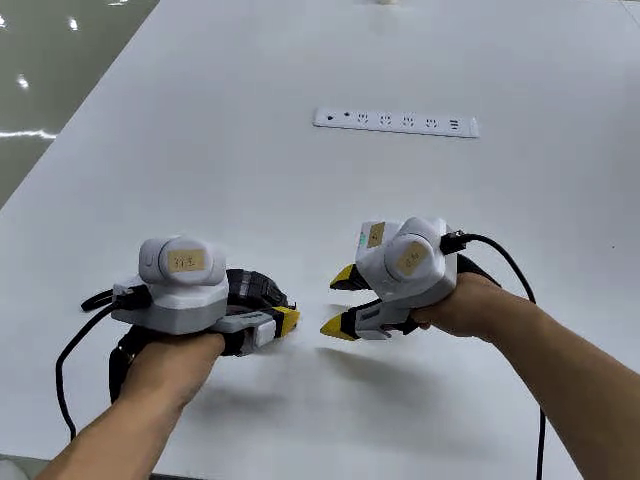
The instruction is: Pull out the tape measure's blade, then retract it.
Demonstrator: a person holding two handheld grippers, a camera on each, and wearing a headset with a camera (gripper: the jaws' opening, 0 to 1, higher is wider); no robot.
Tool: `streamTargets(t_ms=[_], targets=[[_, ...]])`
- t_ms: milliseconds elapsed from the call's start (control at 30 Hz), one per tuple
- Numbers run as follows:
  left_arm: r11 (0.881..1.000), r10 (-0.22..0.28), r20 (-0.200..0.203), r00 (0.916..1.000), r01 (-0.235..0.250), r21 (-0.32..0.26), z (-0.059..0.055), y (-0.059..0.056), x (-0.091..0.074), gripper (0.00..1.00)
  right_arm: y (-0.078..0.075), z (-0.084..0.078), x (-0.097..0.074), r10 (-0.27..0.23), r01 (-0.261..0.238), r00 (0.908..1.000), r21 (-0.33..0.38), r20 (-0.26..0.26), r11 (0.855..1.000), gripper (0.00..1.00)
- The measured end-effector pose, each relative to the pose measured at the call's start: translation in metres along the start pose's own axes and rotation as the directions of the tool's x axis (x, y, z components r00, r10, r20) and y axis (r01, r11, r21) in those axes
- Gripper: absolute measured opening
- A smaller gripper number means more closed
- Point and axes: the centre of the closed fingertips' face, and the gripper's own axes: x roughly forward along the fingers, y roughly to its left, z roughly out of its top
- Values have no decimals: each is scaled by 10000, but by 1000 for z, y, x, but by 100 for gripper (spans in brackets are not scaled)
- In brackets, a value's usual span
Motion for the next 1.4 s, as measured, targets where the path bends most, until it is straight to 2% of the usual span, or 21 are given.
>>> streamTargets(t_ms=[233, 433, 700, 867, 1100, 1400], targets=[[9996, -217, 11, 9998, 217, 174, 0, -5, -9, 75, 1, -7, -14, -237, 235, 9997, 301, 62, 9993, 36], [9979, -440, -82, 9990, 443, 470, 0, -8, -11, 76, 5, -12, -25, -399, 373, 9987, 790, 314, 9962, 39], [9945, -736, -78, 9973, 740, 736, -1, -12, -16, 77, 12, -23, -34, -557, 522, 9980, 1056, 310, 9930, 43], [9925, -964, 10, 9953, 961, 754, -1, -11, -20, 79, 15, -25, -41, -767, 698, 9961, 1401, 445, 9877, 47], [9846, -1384, 186, 9902, 1356, 1100, -3, -13, -25, 81, 18, -30, -54, -1104, 987, 9921, 1730, 594, 9800, 51], [9730, -1776, 509, 9828, 1676, 1588, -6, -14, -32, 84, 27, -39, -69, -1679, 1423, 9819, 2431, 878, 9595, 57]])
